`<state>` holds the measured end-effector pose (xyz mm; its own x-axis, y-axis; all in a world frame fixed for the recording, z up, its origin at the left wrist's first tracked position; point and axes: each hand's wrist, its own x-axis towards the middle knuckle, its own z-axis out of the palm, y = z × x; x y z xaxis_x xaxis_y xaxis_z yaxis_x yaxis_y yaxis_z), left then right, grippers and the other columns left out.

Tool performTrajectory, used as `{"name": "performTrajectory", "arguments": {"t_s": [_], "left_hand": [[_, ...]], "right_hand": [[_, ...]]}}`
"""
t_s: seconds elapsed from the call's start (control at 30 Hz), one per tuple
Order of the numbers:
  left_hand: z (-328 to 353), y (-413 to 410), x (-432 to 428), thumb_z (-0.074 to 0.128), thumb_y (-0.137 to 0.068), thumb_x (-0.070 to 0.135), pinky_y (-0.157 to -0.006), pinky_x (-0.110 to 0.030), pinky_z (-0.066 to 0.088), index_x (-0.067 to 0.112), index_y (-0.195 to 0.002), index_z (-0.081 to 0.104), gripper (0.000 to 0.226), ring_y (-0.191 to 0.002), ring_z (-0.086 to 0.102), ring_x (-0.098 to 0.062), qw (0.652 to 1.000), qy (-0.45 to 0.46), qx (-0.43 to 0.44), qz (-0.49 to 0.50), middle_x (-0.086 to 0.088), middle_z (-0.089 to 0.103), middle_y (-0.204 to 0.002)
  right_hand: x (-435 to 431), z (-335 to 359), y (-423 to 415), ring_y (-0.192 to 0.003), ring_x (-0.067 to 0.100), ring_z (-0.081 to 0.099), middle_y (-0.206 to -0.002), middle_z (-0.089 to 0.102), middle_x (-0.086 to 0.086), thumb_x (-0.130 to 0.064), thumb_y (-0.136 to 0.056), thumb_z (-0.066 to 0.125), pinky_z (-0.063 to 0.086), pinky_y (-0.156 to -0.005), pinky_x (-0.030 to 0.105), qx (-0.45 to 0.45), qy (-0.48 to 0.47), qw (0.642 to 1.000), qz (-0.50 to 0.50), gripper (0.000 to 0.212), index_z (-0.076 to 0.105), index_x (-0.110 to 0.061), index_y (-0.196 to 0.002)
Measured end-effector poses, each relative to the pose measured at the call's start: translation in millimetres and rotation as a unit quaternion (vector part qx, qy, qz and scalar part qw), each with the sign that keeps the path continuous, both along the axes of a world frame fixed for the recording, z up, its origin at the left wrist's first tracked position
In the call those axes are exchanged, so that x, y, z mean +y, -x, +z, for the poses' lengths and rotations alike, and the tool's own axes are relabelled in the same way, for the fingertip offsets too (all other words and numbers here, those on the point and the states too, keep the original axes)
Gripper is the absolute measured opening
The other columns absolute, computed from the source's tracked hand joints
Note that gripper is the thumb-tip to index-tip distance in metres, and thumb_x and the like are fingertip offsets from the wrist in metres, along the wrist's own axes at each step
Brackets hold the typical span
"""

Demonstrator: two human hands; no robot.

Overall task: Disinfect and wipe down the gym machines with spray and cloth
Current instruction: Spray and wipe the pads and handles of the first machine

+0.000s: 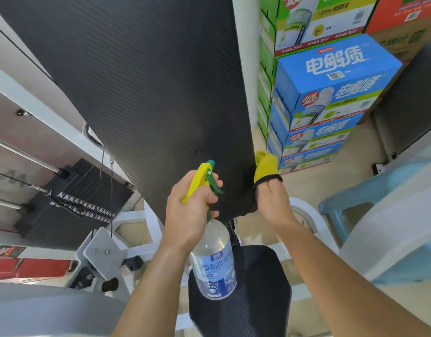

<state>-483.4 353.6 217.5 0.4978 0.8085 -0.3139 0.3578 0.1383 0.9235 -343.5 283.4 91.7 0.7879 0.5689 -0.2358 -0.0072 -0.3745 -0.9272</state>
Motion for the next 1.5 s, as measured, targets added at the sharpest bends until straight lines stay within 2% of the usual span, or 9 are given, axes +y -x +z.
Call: {"name": "performTrajectory", "arguments": {"t_s": [0.07,0.4,0.57,0.7,0.83,0.97,1.23,1.37,1.5], "left_hand": [[-6.4,5.2,0.4,0.051,-0.061,0.017,-0.067,-0.031,0.058,0.025,-0.087,0.073,0.035,-0.109,0.069,-0.021,1.0,0.005,-0.015,-0.011,0.005,0.077,-0.106],[-14.0,26.7,4.7,0.05,-0.065,0.019,-0.068,-0.033,0.053,0.023,-0.095,0.072,0.038,-0.107,0.071,-0.019,0.996,-0.022,-0.063,-0.053,0.005,0.078,-0.102],[-15.7,37.2,3.7,0.051,-0.062,0.02,-0.066,-0.03,0.054,0.024,-0.095,0.073,0.04,-0.106,0.071,-0.017,0.997,-0.015,-0.058,-0.053,0.006,0.078,-0.101],[-13.1,40.1,5.7,0.052,-0.061,0.019,-0.065,-0.031,0.053,0.023,-0.093,0.074,0.038,-0.103,0.074,-0.015,0.997,-0.001,-0.072,-0.024,0.003,0.079,-0.098],[-19.4,38.6,7.1,0.057,-0.084,0.002,-0.067,-0.033,0.054,0.021,-0.094,0.074,0.028,-0.102,0.074,-0.015,0.998,-0.011,-0.069,0.005,0.0,0.08,-0.096],[-33.1,46.6,9.1,0.056,-0.085,-0.001,-0.067,-0.035,0.055,0.019,-0.097,0.074,0.029,-0.102,0.073,-0.015,0.998,-0.027,-0.056,0.006,0.0,0.08,-0.095],[-43.9,57.6,21.1,0.054,-0.082,0.0,-0.067,-0.034,0.054,0.01,-0.096,0.073,0.026,-0.097,0.075,-0.025,0.997,-0.064,-0.05,0.005,-0.007,0.08,-0.094],[-54.1,61.2,29.9,0.052,-0.082,0.001,-0.066,-0.034,0.053,0.008,-0.093,0.072,0.024,-0.095,0.076,-0.031,0.996,-0.071,-0.051,-0.006,-0.012,0.079,-0.093],[-64.6,72.9,36.4,0.05,-0.085,-0.001,-0.071,-0.034,0.054,0.011,-0.099,0.074,0.03,-0.099,0.076,-0.03,0.995,-0.068,-0.079,0.008,-0.007,0.081,-0.095]], "right_hand": [[0.6,14.7,0.9,-0.109,0.008,0.049,-0.122,0.054,-0.011,-0.018,-0.107,0.038,0.034,-0.096,0.013,-0.002,-0.072,0.995,-0.062,0.032,0.051,-0.03,-0.133],[6.6,28.6,18.8,-0.088,0.025,0.055,-0.098,0.063,0.008,-0.045,-0.093,0.036,0.047,-0.091,0.041,-0.03,-0.11,0.982,-0.152,0.034,0.057,-0.019,-0.103],[7.9,51.7,27.2,-0.111,-0.012,0.044,-0.13,0.046,-0.026,-0.024,-0.103,0.041,0.024,-0.1,0.0,-0.207,-0.165,0.956,-0.125,0.041,0.047,-0.017,-0.143],[31.6,61.9,11.1,-0.118,0.03,0.049,-0.133,0.057,0.017,-0.042,-0.091,0.038,0.034,-0.1,0.029,-0.373,-0.12,0.919,-0.04,0.058,0.059,-0.005,-0.13],[45.5,60.4,-17.1,-0.133,0.015,0.044,-0.144,0.05,0.003,-0.06,-0.094,0.034,0.028,-0.11,0.016,-0.367,-0.183,0.91,-0.057,0.072,0.048,-0.009,-0.144],[38.9,56.7,-30.2,-0.136,0.024,0.044,-0.146,0.047,0.009,-0.049,-0.093,0.046,0.037,-0.112,0.041,-0.378,-0.251,0.884,-0.112,0.07,0.041,-0.007,-0.148],[61.3,40.2,-42.7,-0.129,0.027,0.051,-0.136,0.055,0.013,-0.062,-0.093,0.046,0.041,-0.106,0.047,-0.398,-0.321,0.858,-0.044,0.076,0.049,-0.001,-0.139],[79.2,32.5,-35.1,-0.131,0.02,0.049,-0.142,0.052,0.004,-0.049,-0.093,0.047,0.041,-0.108,0.034,-0.42,-0.31,0.853,-0.025,0.066,0.045,-0.011,-0.146],[84.7,31.5,-24.9,-0.145,0.033,0.033,-0.154,0.039,0.007,-0.039,-0.096,0.051,0.032,-0.115,0.052,-0.556,-0.215,0.803,-0.012,0.061,0.039,-0.014,-0.15]]}}
